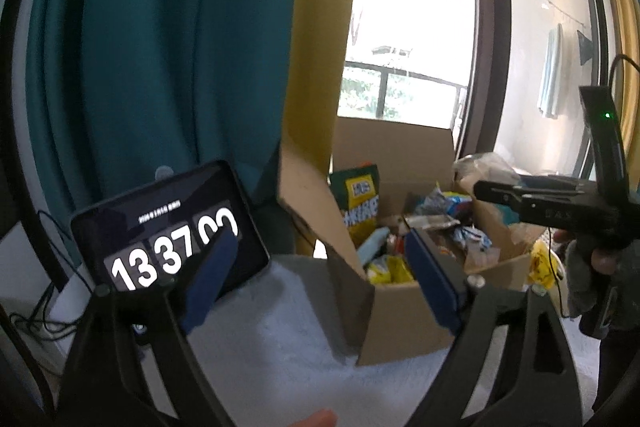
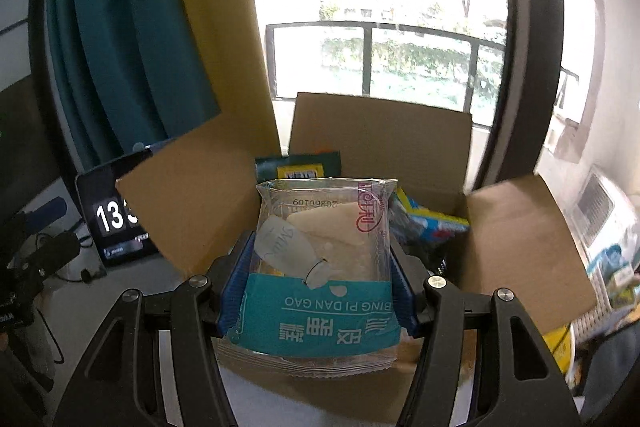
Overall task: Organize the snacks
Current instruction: 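Lift the bread bag with the right tool and carry it over the box, then open the right tool to drop the bread bag into the box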
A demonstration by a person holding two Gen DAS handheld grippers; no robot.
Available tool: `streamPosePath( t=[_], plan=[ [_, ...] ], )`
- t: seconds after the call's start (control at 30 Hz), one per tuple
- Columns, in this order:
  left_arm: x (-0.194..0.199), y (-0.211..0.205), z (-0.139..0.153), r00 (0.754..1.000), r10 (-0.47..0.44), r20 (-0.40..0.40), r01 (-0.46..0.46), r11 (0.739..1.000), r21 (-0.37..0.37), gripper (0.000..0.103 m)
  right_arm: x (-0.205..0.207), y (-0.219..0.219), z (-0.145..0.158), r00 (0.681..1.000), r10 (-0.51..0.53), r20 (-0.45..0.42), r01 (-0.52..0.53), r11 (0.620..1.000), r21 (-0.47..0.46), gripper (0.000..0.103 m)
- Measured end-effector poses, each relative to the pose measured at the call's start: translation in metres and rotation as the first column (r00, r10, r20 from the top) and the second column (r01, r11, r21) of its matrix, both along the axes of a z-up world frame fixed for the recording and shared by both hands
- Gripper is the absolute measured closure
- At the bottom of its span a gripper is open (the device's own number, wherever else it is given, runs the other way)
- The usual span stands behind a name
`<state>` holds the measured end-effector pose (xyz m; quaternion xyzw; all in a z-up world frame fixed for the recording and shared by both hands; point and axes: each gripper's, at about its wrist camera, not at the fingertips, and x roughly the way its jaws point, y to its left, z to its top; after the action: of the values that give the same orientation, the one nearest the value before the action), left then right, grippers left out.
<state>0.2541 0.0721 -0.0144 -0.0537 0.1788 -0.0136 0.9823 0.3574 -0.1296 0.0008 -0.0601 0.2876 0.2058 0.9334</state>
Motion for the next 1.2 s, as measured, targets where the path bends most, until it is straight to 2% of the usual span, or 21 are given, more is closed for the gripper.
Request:
streamPosePath(
  t=[0.33, 0.73, 1.07, 1.2],
  plan=[
    [0.046, 0.004, 0.025, 0.997, 0.020, 0.068, -0.021, 1.000, 0.013, 0.015, 0.049, 0.027, 0.007, 1.000, 0.022, -0.002, -0.022, 0.999, 0.044, 0.039],
    [0.098, 0.014, 0.016, 0.997, 0.047, 0.054, -0.046, 0.999, -0.018, 0.015, 0.109, 0.043, -0.015, 0.997, -0.004, -0.073, 0.010, 0.996, 0.092, 0.039],
    [0.111, 0.017, 0.007, 0.998, 0.048, 0.032, -0.047, 0.999, -0.026, 0.015, 0.118, 0.049, -0.019, 0.998, -0.013, -0.059, 0.018, 0.997, 0.076, 0.037],
    [0.111, 0.016, 0.008, 0.998, 0.053, 0.033, -0.052, 0.998, -0.020, 0.015, 0.112, 0.049, -0.015, 0.999, -0.002, -0.034, 0.004, 0.997, 0.077, 0.031]
  ],
)
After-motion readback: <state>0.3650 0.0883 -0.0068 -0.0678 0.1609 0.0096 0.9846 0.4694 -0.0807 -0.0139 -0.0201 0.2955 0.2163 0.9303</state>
